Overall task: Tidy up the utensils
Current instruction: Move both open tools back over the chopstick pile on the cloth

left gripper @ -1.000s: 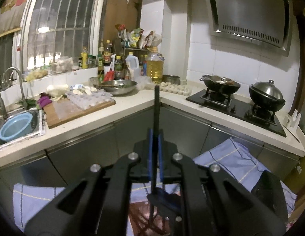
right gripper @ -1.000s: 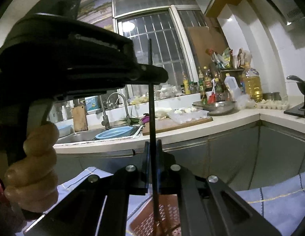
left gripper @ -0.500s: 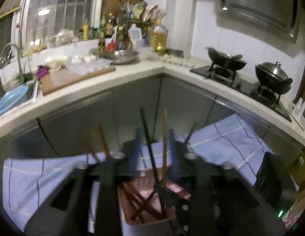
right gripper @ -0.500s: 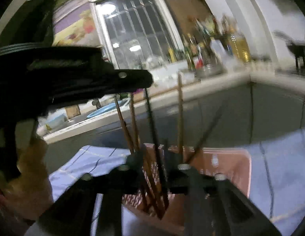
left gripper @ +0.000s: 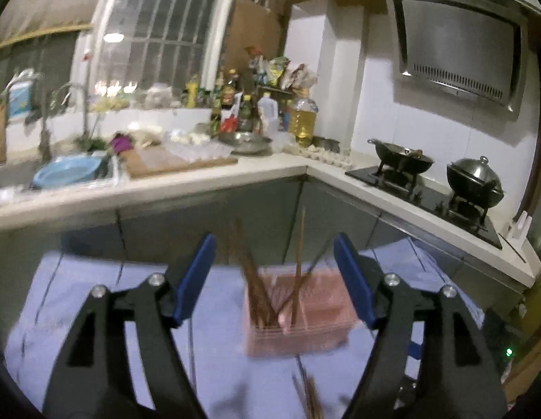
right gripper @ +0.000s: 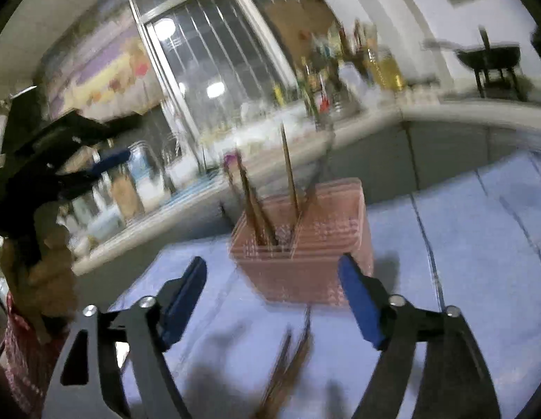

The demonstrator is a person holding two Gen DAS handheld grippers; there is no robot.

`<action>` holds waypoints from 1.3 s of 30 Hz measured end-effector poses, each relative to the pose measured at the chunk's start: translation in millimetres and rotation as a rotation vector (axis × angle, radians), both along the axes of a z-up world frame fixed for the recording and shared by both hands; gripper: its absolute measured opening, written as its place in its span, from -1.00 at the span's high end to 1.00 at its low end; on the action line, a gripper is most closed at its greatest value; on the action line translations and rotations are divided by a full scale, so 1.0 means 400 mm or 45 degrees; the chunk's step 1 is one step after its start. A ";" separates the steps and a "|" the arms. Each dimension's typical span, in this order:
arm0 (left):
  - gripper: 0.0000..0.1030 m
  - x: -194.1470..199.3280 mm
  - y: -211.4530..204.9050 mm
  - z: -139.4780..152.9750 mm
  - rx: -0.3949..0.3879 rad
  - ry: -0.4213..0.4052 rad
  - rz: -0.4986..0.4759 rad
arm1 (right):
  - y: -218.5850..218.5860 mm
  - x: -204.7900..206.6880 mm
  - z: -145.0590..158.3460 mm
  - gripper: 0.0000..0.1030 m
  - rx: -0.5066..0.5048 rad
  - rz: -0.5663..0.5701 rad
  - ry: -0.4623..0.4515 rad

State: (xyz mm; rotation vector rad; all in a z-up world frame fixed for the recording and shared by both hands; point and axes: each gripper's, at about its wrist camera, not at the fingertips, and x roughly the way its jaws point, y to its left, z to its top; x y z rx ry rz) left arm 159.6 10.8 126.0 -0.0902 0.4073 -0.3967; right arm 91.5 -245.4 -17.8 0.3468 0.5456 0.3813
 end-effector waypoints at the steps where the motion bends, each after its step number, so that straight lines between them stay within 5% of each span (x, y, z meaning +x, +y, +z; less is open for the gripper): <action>1: -0.34 -0.021 0.015 -0.036 -0.002 0.038 0.012 | 0.001 -0.011 -0.024 -0.53 -0.014 0.018 0.058; 6: -0.34 -0.110 0.035 -0.318 0.071 0.405 0.032 | 0.026 -0.103 -0.142 -0.49 -0.112 0.039 0.290; 8: -0.34 -0.153 0.031 -0.414 0.113 0.515 0.031 | 0.048 -0.129 -0.159 -0.28 -0.145 0.054 0.322; 12: -0.34 -0.209 0.034 -0.507 0.174 0.598 0.042 | 0.109 -0.138 -0.158 0.01 -0.207 0.129 0.350; 16: -0.34 -0.235 0.063 -0.529 0.144 0.620 0.065 | 0.181 -0.154 -0.166 0.10 -0.297 0.190 0.353; 18: -0.34 -0.239 0.071 -0.529 0.140 0.619 0.069 | 0.202 -0.148 -0.190 0.28 -0.323 0.210 0.410; 20: -0.34 -0.242 0.076 -0.530 0.134 0.620 0.067 | 0.190 -0.152 -0.190 0.70 -0.312 0.190 0.400; 22: -0.34 -0.235 0.068 -0.521 0.130 0.620 0.060 | 0.150 -0.152 -0.191 0.83 -0.231 0.152 0.430; 27: -0.34 -0.226 0.041 -0.516 0.116 0.622 0.014 | 0.053 -0.152 -0.202 0.86 -0.110 0.017 0.512; 34: -0.33 -0.228 -0.043 -0.505 0.158 0.594 -0.092 | 0.022 -0.187 -0.202 0.86 -0.148 -0.022 0.509; 39: 0.09 -0.219 -0.104 -0.520 0.255 0.610 -0.125 | 0.011 -0.182 -0.207 0.85 -0.112 -0.017 0.502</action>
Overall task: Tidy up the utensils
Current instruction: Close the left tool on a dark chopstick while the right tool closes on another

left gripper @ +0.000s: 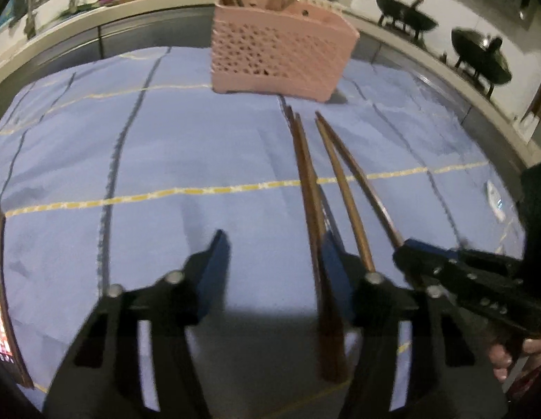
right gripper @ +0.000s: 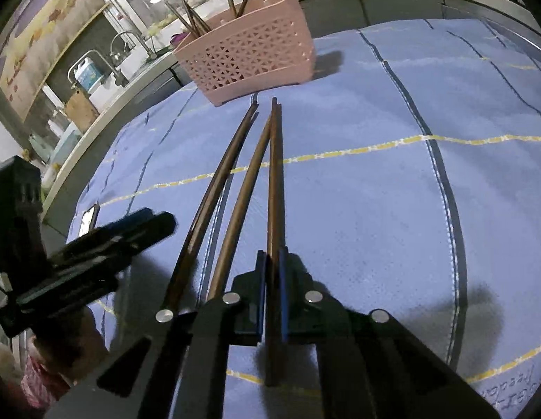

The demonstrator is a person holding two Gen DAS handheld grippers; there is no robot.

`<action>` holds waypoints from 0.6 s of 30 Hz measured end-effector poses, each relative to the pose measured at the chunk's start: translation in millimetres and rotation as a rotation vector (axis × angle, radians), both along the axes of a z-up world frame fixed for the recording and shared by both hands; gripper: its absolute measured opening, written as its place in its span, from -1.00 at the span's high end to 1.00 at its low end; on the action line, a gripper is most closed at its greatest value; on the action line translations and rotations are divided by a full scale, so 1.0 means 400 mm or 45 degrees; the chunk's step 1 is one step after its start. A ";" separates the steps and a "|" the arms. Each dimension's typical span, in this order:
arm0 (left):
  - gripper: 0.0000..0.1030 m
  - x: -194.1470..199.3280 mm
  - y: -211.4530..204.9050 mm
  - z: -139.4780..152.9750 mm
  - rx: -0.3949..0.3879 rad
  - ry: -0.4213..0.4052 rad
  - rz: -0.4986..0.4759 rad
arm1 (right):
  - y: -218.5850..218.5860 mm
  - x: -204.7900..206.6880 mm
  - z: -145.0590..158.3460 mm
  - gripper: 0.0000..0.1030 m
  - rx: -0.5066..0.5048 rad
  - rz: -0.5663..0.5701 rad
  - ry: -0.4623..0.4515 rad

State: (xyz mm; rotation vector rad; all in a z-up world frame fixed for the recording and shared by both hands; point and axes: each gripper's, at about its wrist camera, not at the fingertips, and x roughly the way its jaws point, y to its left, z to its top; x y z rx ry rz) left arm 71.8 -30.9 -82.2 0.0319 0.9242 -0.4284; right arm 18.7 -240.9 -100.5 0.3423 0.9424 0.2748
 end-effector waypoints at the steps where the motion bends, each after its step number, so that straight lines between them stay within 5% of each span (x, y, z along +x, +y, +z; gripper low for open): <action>1: 0.13 0.004 -0.007 -0.006 0.020 0.004 0.004 | 0.001 0.002 0.000 0.85 -0.003 0.002 -0.004; 11: 0.13 0.022 -0.021 -0.001 0.007 0.040 -0.015 | -0.001 0.003 -0.001 0.85 0.016 0.019 -0.029; 18: 0.13 0.014 -0.069 -0.005 0.180 -0.030 -0.018 | -0.003 0.002 -0.003 0.85 0.024 0.019 -0.036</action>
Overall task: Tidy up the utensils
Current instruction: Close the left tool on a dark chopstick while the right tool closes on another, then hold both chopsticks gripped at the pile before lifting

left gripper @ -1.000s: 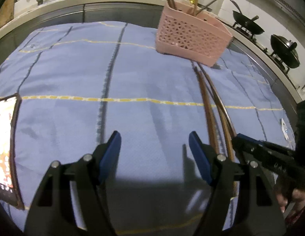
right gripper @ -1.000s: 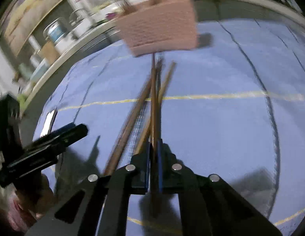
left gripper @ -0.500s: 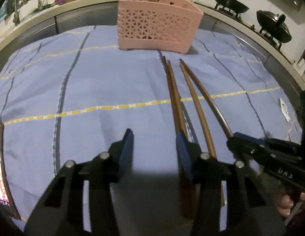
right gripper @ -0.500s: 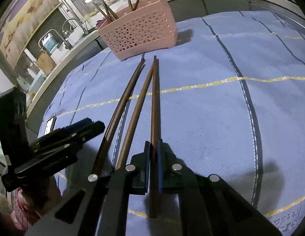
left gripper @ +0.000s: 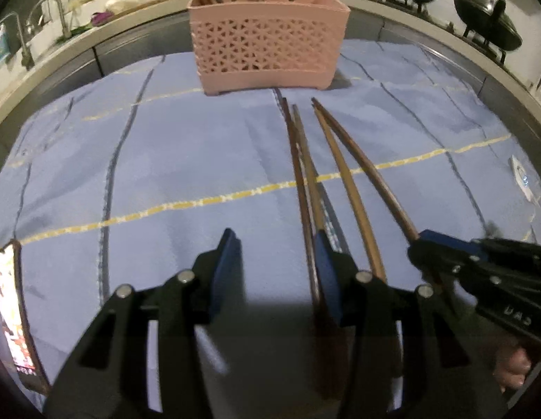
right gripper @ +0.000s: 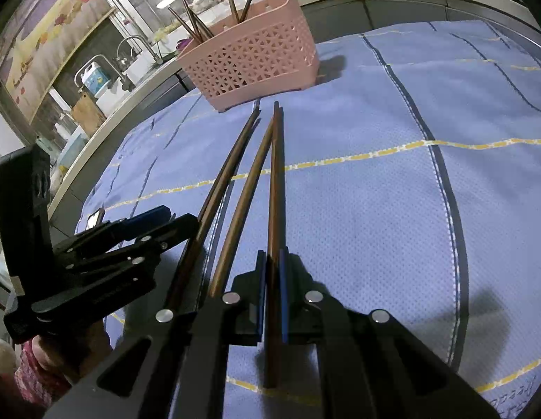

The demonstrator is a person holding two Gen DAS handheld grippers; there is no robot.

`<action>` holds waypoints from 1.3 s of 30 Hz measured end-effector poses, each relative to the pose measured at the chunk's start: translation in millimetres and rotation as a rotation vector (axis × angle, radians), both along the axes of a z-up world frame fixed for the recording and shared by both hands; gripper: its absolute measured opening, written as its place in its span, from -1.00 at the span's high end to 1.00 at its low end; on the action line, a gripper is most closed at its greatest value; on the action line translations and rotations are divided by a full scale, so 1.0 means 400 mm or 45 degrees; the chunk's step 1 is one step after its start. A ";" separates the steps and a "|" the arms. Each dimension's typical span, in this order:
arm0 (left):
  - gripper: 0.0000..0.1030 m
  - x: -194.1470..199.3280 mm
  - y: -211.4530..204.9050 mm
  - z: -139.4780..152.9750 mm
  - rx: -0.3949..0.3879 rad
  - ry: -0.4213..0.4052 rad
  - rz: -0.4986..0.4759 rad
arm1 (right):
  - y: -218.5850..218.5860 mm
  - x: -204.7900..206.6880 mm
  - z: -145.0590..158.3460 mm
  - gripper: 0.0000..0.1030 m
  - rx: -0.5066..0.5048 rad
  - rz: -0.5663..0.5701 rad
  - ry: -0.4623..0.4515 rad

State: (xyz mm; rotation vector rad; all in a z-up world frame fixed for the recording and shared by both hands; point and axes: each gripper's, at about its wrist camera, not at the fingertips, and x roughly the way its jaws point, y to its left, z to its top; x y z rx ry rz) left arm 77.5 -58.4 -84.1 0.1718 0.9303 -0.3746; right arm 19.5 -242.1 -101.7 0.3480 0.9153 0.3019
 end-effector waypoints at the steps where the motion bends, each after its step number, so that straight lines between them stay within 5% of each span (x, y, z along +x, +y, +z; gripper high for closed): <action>1: 0.14 0.000 -0.004 -0.001 0.015 0.000 0.004 | 0.001 0.000 0.000 0.85 -0.004 0.001 -0.001; 4: 0.13 -0.014 -0.028 -0.004 0.104 -0.053 0.001 | 0.004 -0.002 0.002 0.85 -0.024 0.002 -0.006; 8: 0.15 -0.008 -0.019 0.000 0.074 -0.026 0.008 | 0.011 -0.001 0.005 0.85 -0.046 0.004 -0.011; 13: 0.86 -0.022 -0.001 -0.001 0.033 -0.022 -0.020 | 0.015 -0.003 0.011 0.85 -0.141 -0.037 -0.048; 18: 0.88 -0.030 0.053 -0.004 -0.026 -0.003 0.004 | -0.037 -0.004 0.013 0.86 -0.140 -0.152 -0.022; 39: 0.83 -0.077 0.119 -0.012 -0.041 -0.051 0.066 | 0.026 -0.036 0.012 0.85 -0.264 -0.088 -0.011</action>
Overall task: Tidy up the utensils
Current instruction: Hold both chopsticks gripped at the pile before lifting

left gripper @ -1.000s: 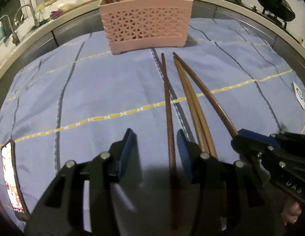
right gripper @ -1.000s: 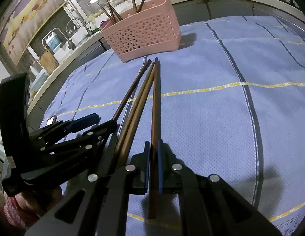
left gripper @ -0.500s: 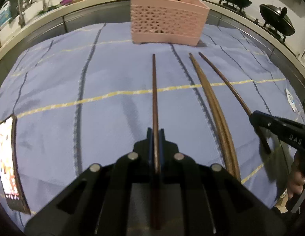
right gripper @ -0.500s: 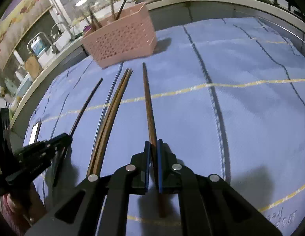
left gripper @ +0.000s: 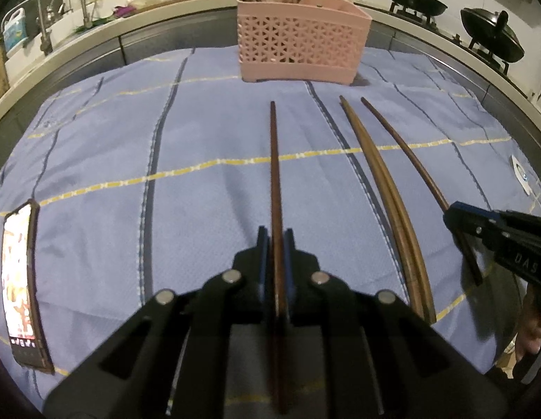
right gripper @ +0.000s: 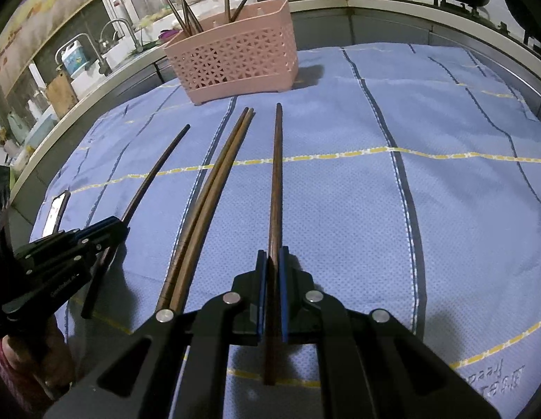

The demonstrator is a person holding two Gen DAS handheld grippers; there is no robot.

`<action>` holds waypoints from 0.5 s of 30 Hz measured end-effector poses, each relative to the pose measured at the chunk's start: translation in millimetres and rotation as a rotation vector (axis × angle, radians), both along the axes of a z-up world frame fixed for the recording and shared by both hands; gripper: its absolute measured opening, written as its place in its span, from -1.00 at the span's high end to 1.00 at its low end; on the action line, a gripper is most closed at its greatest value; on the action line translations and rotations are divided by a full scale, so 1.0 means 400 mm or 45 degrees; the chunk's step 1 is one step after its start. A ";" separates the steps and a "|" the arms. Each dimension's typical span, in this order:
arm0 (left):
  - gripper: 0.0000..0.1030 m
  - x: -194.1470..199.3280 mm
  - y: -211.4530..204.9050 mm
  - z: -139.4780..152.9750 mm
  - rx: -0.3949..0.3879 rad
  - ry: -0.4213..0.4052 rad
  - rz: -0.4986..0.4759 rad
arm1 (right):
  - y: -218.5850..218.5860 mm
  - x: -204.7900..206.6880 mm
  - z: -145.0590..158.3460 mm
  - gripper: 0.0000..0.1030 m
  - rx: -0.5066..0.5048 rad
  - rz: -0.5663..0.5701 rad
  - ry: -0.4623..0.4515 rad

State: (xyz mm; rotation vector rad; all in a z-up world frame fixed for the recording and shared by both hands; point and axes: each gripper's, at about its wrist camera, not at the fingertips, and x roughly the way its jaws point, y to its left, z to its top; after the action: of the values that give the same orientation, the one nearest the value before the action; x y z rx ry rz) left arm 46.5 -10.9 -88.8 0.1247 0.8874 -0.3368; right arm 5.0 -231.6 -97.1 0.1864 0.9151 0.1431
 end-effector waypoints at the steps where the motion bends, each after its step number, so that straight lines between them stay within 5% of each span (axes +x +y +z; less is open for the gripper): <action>1: 0.83 0.000 0.001 0.000 -0.004 0.000 0.000 | 0.000 0.001 0.000 0.85 0.001 -0.002 0.001; 15: 0.83 -0.003 0.008 -0.001 -0.032 -0.006 -0.001 | -0.009 0.024 0.003 0.85 0.031 -0.018 0.027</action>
State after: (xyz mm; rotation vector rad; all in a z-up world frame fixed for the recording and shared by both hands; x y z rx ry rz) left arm 45.3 -7.9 -89.1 0.1026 0.8781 -0.3481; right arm 14.5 -235.1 -96.0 0.2175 0.9330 0.1396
